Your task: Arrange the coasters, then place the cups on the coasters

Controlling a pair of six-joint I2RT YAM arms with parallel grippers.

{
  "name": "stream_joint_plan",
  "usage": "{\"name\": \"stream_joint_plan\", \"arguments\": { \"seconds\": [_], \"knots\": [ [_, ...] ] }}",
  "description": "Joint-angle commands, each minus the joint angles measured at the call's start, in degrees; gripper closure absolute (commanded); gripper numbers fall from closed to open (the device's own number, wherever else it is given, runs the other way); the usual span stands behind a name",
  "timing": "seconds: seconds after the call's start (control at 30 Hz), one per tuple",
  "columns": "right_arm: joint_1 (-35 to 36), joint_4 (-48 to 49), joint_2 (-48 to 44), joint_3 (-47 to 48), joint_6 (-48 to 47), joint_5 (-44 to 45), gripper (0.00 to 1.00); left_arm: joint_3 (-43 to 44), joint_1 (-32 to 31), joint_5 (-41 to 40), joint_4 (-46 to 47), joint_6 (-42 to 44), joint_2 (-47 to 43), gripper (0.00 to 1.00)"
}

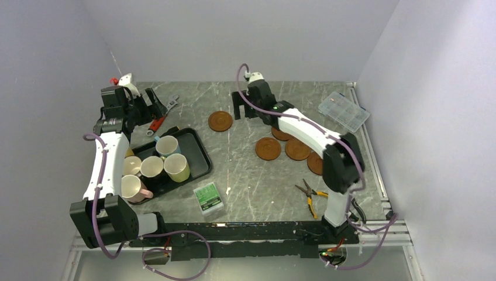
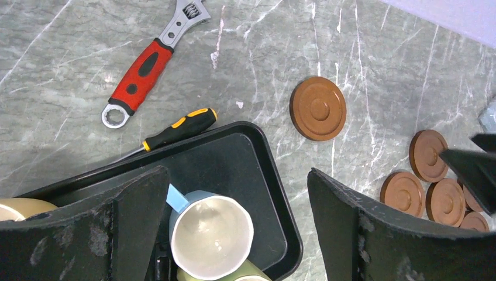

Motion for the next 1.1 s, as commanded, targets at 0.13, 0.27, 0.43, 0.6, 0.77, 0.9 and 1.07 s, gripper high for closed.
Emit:
{"name": "stream_joint_plan", "arguments": {
  "seconds": [0.13, 0.27, 0.43, 0.6, 0.77, 0.9, 1.07],
  "knots": [
    [0.18, 3.57, -20.72, -27.51, 0.96, 8.18, 0.0, 0.86, 0.11, 2.6, 3.44, -1.57, -0.75, 0.06],
    [0.18, 3.49, -28.12, -37.15, 0.9, 8.01, 0.0, 0.87, -0.14, 2.32, 3.2, -1.92, -0.47, 0.06],
    [0.21, 4.16, -28.98, -43.01, 1.88, 6.26, 0.0, 0.86, -0.83, 2.22, 3.19, -1.98, -0.13, 0.06],
    [0.16, 6.32, -25.31, -44.22, 1.16, 5.67, 0.0, 1.14, -2.0, 1.68, 2.67, -1.56, 0.6, 0.06],
    [0.09, 8.52, -21.24, -43.77, 1.32, 4.94, 0.0, 1.01, -2.71, 0.61, 2.6, -1.06, 0.61, 0.06],
    [0.17, 9.04, -18.75, -43.33, 2.06, 5.56, 0.0, 1.07, -3.09, 0.66, 2.55, -1.01, 0.7, 0.06],
    [-0.04, 9.71, -16.59, -43.35, 2.63, 5.54, 0.0, 1.22, -3.29, 0.46, 2.37, -0.98, 0.84, 0.06]
  ]
}}
